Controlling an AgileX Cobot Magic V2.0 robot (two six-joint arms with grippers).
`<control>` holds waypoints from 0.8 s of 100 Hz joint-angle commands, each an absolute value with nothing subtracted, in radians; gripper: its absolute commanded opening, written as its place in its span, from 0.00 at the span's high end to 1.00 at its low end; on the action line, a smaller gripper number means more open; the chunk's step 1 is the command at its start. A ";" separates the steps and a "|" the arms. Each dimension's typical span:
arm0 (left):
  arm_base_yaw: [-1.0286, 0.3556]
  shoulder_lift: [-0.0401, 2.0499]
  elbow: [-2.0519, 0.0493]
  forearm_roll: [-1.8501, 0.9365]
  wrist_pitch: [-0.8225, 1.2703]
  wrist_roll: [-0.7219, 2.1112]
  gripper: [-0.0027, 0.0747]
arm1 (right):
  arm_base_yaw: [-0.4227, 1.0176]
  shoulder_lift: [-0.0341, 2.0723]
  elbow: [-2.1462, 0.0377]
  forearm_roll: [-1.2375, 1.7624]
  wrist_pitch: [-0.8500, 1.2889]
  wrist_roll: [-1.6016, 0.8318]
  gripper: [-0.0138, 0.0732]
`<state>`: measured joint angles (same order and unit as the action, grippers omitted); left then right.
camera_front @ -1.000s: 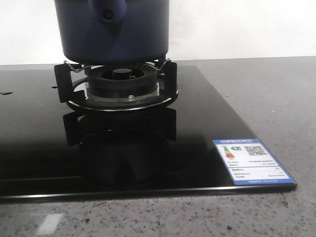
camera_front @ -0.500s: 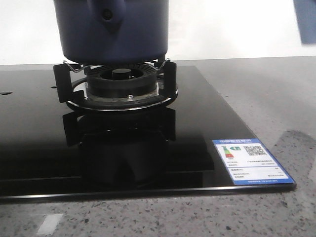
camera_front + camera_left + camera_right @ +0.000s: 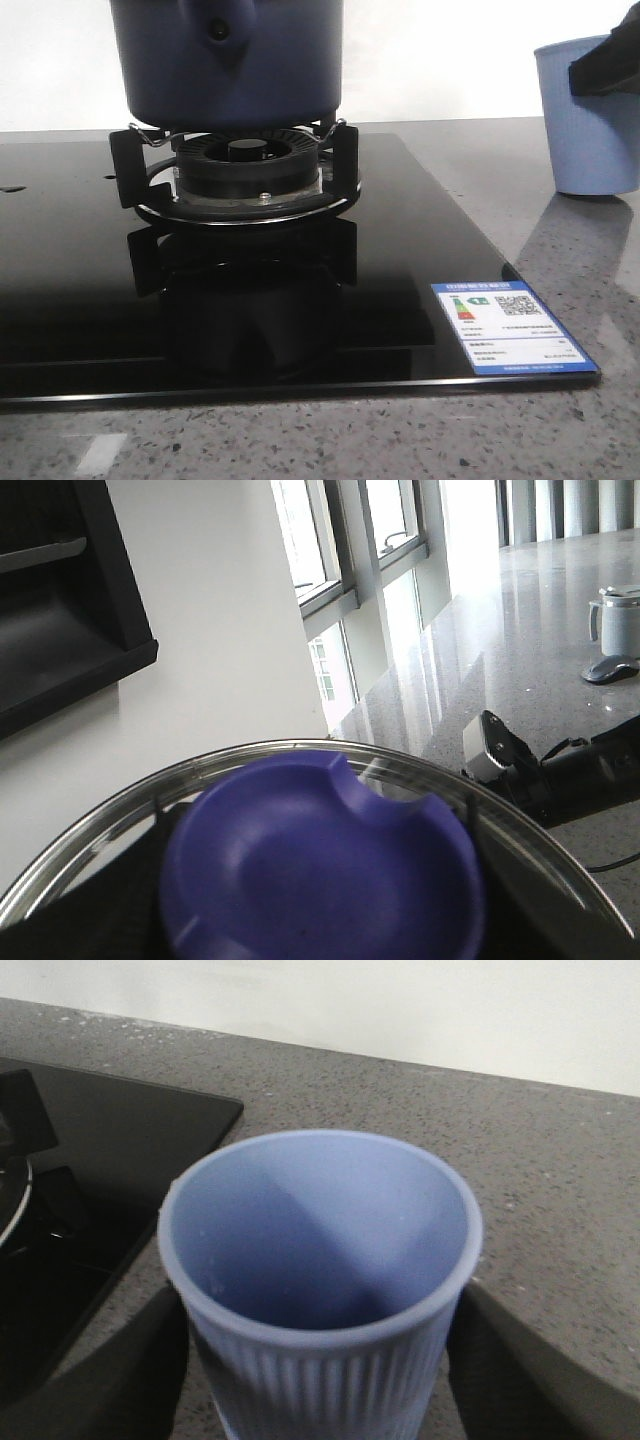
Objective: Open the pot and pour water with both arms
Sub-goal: 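Lower the cup onto the counter beside the stove and open the right gripper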
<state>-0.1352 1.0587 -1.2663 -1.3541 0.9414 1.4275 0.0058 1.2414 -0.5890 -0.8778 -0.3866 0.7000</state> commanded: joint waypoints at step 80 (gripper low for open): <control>-0.135 1.201 -1.259 -1.520 0.885 1.431 0.59 | 0.005 0.826 -0.614 -0.864 -0.508 0.741 0.14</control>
